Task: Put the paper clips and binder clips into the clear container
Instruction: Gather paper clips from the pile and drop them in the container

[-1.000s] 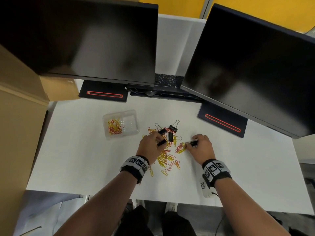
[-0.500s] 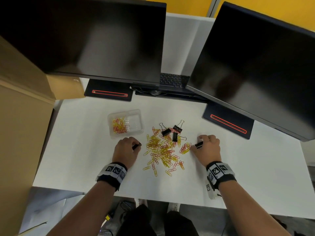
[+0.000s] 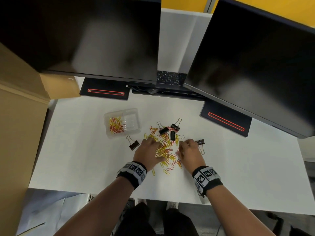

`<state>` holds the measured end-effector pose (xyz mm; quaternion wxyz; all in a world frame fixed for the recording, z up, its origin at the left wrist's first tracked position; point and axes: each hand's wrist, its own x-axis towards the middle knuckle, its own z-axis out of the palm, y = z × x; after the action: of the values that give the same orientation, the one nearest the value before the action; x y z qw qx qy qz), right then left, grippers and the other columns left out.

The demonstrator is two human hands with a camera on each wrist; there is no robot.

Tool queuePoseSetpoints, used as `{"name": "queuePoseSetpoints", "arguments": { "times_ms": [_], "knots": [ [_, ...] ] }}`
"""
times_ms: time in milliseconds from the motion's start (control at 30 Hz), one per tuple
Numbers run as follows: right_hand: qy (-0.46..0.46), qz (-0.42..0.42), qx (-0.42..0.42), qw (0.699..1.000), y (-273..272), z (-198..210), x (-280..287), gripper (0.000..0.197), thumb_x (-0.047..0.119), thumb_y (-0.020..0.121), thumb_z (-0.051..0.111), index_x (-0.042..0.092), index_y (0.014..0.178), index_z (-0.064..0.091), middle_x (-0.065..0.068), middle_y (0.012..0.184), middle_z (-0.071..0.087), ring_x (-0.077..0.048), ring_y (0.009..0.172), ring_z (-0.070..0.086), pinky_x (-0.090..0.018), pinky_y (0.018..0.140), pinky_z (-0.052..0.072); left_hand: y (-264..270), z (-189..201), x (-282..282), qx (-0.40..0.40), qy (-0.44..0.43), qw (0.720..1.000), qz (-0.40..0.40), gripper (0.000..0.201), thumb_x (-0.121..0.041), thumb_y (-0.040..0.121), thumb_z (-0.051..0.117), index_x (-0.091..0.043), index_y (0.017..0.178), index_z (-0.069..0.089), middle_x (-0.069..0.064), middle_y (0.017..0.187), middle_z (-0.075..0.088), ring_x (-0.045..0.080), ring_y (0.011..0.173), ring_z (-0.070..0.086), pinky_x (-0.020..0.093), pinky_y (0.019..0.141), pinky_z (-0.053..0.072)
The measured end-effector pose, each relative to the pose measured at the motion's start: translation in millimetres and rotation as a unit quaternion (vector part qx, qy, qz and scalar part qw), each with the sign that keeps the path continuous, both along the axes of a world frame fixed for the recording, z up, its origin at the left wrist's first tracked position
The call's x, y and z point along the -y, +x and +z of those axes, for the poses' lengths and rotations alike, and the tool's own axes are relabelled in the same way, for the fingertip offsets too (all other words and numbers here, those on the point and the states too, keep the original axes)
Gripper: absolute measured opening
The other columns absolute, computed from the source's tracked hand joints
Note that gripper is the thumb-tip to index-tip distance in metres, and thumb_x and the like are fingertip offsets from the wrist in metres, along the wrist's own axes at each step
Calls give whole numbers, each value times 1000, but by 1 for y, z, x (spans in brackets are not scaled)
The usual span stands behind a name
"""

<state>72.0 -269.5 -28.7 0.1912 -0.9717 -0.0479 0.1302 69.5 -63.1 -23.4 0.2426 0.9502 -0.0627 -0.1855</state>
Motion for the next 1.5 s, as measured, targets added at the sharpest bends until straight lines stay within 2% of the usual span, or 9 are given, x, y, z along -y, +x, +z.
{"name": "queuePoseSetpoints", "arguments": {
  "times_ms": [167, 400, 500, 667, 867, 1000, 1167, 1400, 1500],
  "knots": [
    [26, 4, 6, 1000, -4, -6, -3, 19, 11, 92, 56, 8, 106, 69, -10, 95, 55, -28, 88, 57, -38, 73, 54, 4, -4, 8, 27, -35, 999, 15, 32, -36, 91, 64, -21, 119, 67, -2, 116, 57, 15, 111, 53, 27, 91, 48],
    [102, -58, 1, 993, 3, 0, 3, 17, -1, 85, 60, 10, 86, 73, -6, 87, 64, -20, 76, 62, -30, 71, 52, 8, -3, 9, 23, -78, 996, 39, 22, -20, 96, 57, -17, 112, 72, 0, 106, 65, 18, 96, 62, 35, 87, 53],
    [140, -94, -1, 986, 3, 1, 9, 15, 1, 85, 65, 12, 86, 74, -1, 89, 69, -13, 77, 61, -22, 74, 49, 6, -3, 7, 15, -108, 991, 74, 19, -19, 94, 62, -17, 109, 74, -2, 104, 68, 14, 93, 63, 31, 87, 54],
    [267, -205, -50, 940, 4, 12, 12, 15, 7, 81, 73, 22, 82, 75, 6, 80, 74, -11, 76, 66, -15, 72, 51, 1, 5, 5, -8, -199, 960, 195, 14, -17, 86, 74, -19, 99, 76, -14, 85, 68, -5, 78, 63, 1, 69, 46],
    [408, -218, -100, 881, 19, 43, -13, 10, 9, 78, 78, 13, 87, 75, -8, 79, 75, -11, 69, 66, -22, 69, 54, 2, 20, -7, -12, -267, 930, 253, 11, -21, 84, 77, -21, 95, 77, -14, 81, 72, -3, 75, 67, 4, 71, 50],
    [421, -182, -100, 883, 36, 57, -50, 10, 9, 78, 78, 14, 87, 76, -11, 79, 73, -11, 66, 63, -22, 62, 52, 8, 35, -32, 8, -286, 915, 284, 9, -24, 83, 77, -26, 92, 78, -13, 78, 74, -1, 74, 69, 9, 74, 51],
    [435, -139, -102, 884, 66, 64, -109, 11, 11, 77, 78, 17, 85, 76, -3, 81, 76, -17, 76, 70, -26, 71, 57, 19, 53, -81, 44, -292, 893, 339, 6, -18, 84, 76, -19, 89, 77, -11, 77, 72, -9, 66, 64, 4, 62, 47],
    [383, -93, -112, 912, 96, 60, -185, 9, 11, 76, 78, 18, 81, 76, -6, 76, 73, -5, 58, 59, -19, 62, 49, 44, 46, -148, 76, -260, 883, 383, 13, -18, 81, 77, -30, 86, 76, -10, 78, 74, 1, 73, 69, 11, 75, 53],
    [343, -76, -114, 929, 99, 55, -208, 10, 10, 74, 79, 19, 78, 76, -3, 74, 72, -7, 60, 60, -18, 62, 50, 52, 39, -162, 67, -235, 892, 380, 11, -18, 82, 76, -25, 90, 77, -9, 80, 74, 4, 76, 69, 2, 69, 47]
  ]
}}
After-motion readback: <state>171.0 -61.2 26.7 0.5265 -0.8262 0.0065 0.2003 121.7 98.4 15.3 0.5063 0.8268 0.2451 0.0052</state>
